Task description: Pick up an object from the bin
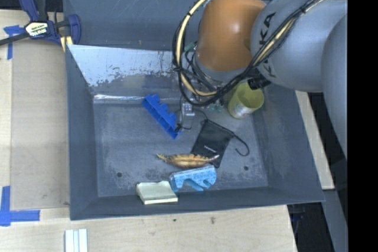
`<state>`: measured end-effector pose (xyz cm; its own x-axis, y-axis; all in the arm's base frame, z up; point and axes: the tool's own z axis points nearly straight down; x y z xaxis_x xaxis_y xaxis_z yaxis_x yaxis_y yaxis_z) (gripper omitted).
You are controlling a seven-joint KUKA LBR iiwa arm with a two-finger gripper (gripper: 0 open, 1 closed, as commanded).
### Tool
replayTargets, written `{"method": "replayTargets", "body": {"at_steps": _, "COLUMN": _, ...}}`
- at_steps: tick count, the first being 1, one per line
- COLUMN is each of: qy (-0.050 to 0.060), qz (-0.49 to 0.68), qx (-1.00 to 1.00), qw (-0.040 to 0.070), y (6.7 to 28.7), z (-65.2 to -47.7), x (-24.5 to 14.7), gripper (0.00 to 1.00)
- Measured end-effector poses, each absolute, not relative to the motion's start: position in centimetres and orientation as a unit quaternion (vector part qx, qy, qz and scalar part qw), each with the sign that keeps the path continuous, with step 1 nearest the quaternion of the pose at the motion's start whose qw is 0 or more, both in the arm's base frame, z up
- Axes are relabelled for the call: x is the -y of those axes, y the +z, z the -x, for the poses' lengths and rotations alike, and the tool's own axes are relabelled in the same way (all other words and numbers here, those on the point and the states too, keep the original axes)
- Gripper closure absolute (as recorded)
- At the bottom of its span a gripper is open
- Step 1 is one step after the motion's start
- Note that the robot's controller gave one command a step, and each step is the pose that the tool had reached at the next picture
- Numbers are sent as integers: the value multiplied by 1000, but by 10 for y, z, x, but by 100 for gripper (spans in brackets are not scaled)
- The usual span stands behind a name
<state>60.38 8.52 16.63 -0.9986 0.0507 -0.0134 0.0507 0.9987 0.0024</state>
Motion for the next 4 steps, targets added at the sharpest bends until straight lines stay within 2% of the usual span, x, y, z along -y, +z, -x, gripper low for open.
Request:
{"method": "replayTargets", "body": {"at_steps": 1, "qy": 0, "qz": -7, "qx": -1000, "qw": 1, "y": 133, "z": -601, "x": -106, "gripper": 0}}
{"method": "replayTargets", "body": {"at_steps": 2, "qy": 1, "qz": 1, "qx": -1000, "qw": 2, "y": 126, "z": -585, "x": -124, "gripper": 0}}
{"method": "replayTargets", "body": {"at_steps": 3, "qy": 1, "qz": -50, "qx": -999, "qw": 4, "y": 100, "z": -595, "x": -114, "gripper": 0}}
{"method": "replayTargets", "body": {"at_steps": 4, "qy": 1, "qz": -70, "qx": -998, "qw": 4, "y": 92, "z": -607, "x": -76, "gripper": 0}}
